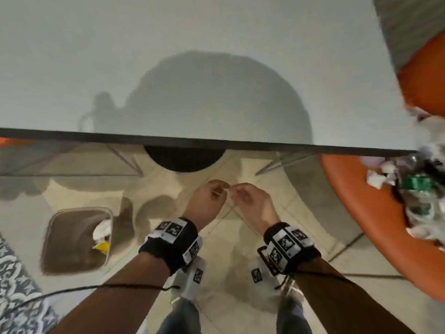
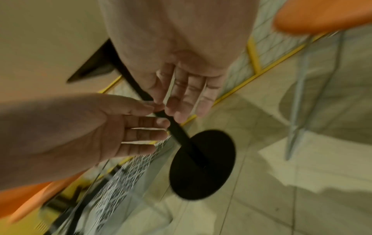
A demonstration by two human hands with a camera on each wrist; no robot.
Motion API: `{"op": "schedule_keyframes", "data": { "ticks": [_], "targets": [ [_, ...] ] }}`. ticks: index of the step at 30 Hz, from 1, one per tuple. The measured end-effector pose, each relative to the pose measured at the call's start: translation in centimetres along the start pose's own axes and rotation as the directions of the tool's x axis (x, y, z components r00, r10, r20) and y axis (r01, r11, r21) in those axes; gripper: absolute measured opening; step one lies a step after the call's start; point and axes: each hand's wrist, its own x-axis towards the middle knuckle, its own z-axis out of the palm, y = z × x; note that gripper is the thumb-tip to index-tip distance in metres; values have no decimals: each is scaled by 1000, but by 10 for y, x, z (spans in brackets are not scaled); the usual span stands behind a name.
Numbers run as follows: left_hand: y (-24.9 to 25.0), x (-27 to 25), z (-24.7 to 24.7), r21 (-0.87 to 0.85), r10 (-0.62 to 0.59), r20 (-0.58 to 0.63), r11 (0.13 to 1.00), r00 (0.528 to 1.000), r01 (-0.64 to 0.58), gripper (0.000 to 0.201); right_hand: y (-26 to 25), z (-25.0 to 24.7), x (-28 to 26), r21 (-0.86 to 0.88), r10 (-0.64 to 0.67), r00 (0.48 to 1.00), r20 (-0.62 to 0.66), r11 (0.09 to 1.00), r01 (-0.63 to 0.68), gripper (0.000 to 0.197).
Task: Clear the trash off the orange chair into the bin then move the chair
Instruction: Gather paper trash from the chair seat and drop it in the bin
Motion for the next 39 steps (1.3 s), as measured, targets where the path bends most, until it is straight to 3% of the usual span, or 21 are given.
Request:
{"op": "schedule_keyframes", "data": {
  "ticks": [2, 4, 9, 13, 16, 20, 22, 25, 27, 29, 31, 37, 39],
  "targets": [
    [44, 10, 54, 11, 96, 101, 995, 990, -98, 22, 26, -68, -11, 30, -11, 991, -134, 999, 15, 26],
    [84, 17, 109, 28, 161, 177, 985, 971, -168, 23, 52, -133, -22, 14, -14, 964, -265, 1000, 18, 23],
    [177, 30, 240, 52, 263, 271, 957, 926, -287, 21, 110, -287, -51, -37, -34, 842, -539, 999, 17, 10],
    [244, 49, 321, 20, 351, 216, 931, 911, -363, 28, 159, -391, -58, -14, 24, 755, -655, 999, -44, 18],
    [293, 71, 361, 52, 371, 193, 920, 908, -388, 21, 184, -459, -61, -36, 12, 683, -730, 998, -57, 18],
    [340, 110, 383, 144, 444, 62, 882, 894, -448, 15, 197, -522, -43, -66, -4, 649, -760, 995, -71, 17],
    [354, 135, 390, 225, 400, 33, 890, 916, -397, 22, 203, -543, -23, -118, -42, 666, -745, 991, -70, 18],
    [371, 180, 401, 460, 391, 103, 796, 915, -392, 40, 215, -573, 14, -216, -18, 723, -690, 959, -183, 29],
    [377, 205, 411, 604, 358, 235, 675, 904, -424, 53, 219, -589, 36, -297, 33, 785, -618, 915, -272, 36],
    [379, 222, 421, 755, 289, 355, 473, 889, -455, 61, 219, -601, 57, -432, 46, 851, -523, 847, -311, 39],
    [376, 230, 427, 813, 225, 395, 367, 891, -453, 58, 216, -608, 74, -504, 69, 888, -456, 802, -321, 40],
    [358, 236, 424, 781, 286, 403, 387, 869, -490, 32, 211, -616, 113, -653, 222, 946, -234, 686, -323, 51],
    [360, 238, 420, 747, 356, 341, 459, 870, -481, 31, 214, -615, 118, -690, 224, 945, -239, 646, -327, 52]
  ]
}}
